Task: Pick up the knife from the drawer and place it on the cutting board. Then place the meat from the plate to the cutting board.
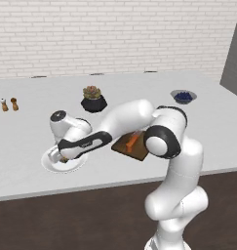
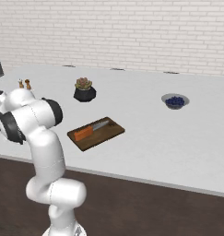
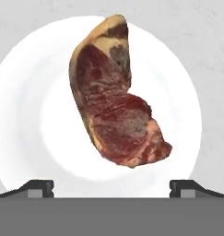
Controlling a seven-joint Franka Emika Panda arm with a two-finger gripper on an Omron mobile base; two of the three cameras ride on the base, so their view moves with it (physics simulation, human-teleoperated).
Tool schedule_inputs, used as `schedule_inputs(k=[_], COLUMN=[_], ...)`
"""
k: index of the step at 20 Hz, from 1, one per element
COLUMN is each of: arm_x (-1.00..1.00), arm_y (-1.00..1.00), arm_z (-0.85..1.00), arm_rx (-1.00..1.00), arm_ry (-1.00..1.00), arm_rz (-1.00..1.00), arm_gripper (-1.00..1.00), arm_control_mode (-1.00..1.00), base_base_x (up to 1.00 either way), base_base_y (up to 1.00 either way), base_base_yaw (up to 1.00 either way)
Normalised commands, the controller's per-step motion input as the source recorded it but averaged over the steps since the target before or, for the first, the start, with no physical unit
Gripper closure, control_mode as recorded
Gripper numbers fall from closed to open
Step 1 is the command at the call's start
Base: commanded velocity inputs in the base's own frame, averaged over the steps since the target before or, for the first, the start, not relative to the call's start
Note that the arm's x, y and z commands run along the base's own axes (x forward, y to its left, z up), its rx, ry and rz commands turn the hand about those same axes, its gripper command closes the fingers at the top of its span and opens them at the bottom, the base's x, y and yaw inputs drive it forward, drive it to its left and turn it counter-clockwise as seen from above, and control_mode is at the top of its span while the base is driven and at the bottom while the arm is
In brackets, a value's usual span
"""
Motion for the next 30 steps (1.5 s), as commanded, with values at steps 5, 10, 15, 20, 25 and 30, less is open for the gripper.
schedule_inputs(k=[5,10,15,20,25,30], arm_x=[0.40,0.38,0.21,0.00,0.00,-0.20], arm_y=[0.08,0.28,0.19,-0.06,-0.34,-0.60], arm_z=[-0.01,-0.22,-0.37,-0.32,-0.27,-0.03], arm_rx=[-0.04,-0.05,-0.05,-0.01,0.00,0.00], arm_ry=[-0.03,-0.02,0.00,0.00,0.00,-0.01], arm_rz=[0.04,0.07,0.08,0.04,0.00,0.00], arm_gripper=[-1.00,-1.00,-1.00,-1.00,1.00,1.00], arm_control_mode=[-1.00,-1.00,-1.00,-1.00,-1.00,-1.00], base_base_x=[0.00,0.00,0.00,0.00,0.00,0.00], base_base_y=[0.00,0.00,0.00,0.00,0.00,0.00], base_base_yaw=[0.00,0.00,0.00,0.00,0.00,0.00])
